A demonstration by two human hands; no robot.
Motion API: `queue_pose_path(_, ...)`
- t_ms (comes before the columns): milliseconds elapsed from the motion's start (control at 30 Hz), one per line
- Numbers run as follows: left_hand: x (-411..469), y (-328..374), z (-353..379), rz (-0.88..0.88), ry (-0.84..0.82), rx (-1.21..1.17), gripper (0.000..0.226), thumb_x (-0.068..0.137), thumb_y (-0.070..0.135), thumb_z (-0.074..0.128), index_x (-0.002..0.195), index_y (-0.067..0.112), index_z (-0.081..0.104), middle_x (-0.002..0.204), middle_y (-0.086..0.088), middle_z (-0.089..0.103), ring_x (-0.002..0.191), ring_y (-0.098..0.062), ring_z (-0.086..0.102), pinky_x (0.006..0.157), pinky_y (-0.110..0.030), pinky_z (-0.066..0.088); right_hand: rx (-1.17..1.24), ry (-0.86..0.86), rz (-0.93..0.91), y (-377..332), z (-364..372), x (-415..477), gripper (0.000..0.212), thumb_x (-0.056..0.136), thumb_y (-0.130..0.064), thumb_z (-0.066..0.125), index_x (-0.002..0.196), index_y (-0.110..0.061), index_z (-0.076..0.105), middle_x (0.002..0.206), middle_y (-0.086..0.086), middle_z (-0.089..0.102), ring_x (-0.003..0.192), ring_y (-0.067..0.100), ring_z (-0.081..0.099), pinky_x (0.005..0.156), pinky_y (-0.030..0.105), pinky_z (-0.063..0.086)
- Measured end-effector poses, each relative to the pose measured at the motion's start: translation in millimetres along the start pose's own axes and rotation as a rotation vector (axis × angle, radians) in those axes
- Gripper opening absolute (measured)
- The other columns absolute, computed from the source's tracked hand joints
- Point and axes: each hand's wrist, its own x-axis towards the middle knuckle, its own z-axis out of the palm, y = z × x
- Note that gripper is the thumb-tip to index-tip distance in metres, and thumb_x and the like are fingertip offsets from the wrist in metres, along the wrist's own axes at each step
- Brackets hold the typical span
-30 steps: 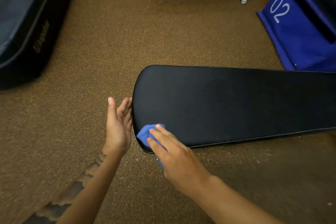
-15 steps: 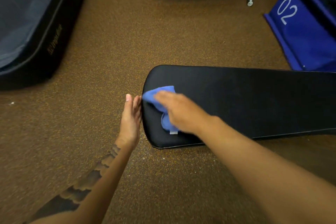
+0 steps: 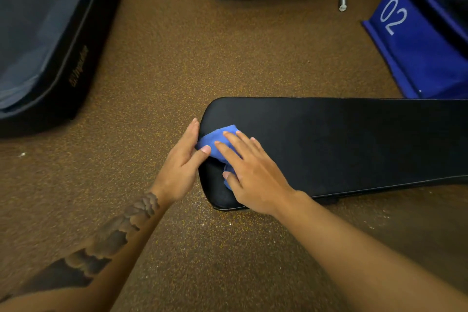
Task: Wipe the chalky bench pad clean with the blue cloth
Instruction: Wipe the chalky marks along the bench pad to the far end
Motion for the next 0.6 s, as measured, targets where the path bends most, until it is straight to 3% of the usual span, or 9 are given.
queue_pose_path(100, 12, 9, -14, 0.294, -0.187, 0.403, 0.072, 0.088, 0.032, 0.049, 0.152, 0.012, 0.021, 0.161, 0.004, 0.012, 0.147, -0.002, 0.007, 0.119, -0.025, 0.010, 0.050, 0.051, 0.120, -6, 2, -16, 0.059, 0.090, -0.030, 0.049, 0.143, -0.011, 0.032, 0.152, 0.009, 0.028, 0.142, 0.026, 0.019, 0.114, 0.045, 0.022)
queue_pose_path(233, 30, 15, -15, 0.491, -0.439, 0.735, 0.073, 0.088, 0.027, 0.048, 0.153, 0.013, 0.018, 0.162, 0.002, 0.008, 0.148, -0.010, 0.001, 0.120, -0.027, 0.007, 0.064, 0.045, 0.220, -13, 11, -25, 0.061, 0.094, -0.031, 0.045, 0.146, -0.009, 0.023, 0.154, 0.010, 0.021, 0.143, 0.024, 0.014, 0.116, 0.043, 0.020)
queue_pose_path(367, 44, 8, -6, 0.568, -0.546, 0.889, 0.067, 0.091, 0.033, 0.034, 0.152, 0.009, 0.020, 0.161, -0.004, 0.012, 0.149, -0.015, 0.004, 0.121, -0.033, 0.008, 0.033, 0.047, 0.272, -21, 21, -28, 0.065, 0.095, -0.032, 0.042, 0.148, -0.007, 0.015, 0.156, 0.013, 0.013, 0.144, 0.028, 0.008, 0.116, 0.043, 0.019)
queue_pose_path(600, 51, -4, -3, 0.590, -0.562, 0.896, 0.061, 0.095, 0.037, 0.020, 0.152, 0.015, 0.021, 0.161, -0.002, 0.013, 0.149, -0.016, 0.004, 0.121, -0.037, 0.009, -0.072, 0.086, 0.294, -26, 37, -31, 0.061, 0.094, -0.028, 0.042, 0.144, 0.001, 0.023, 0.151, 0.020, 0.025, 0.141, 0.035, 0.018, 0.114, 0.044, 0.023)
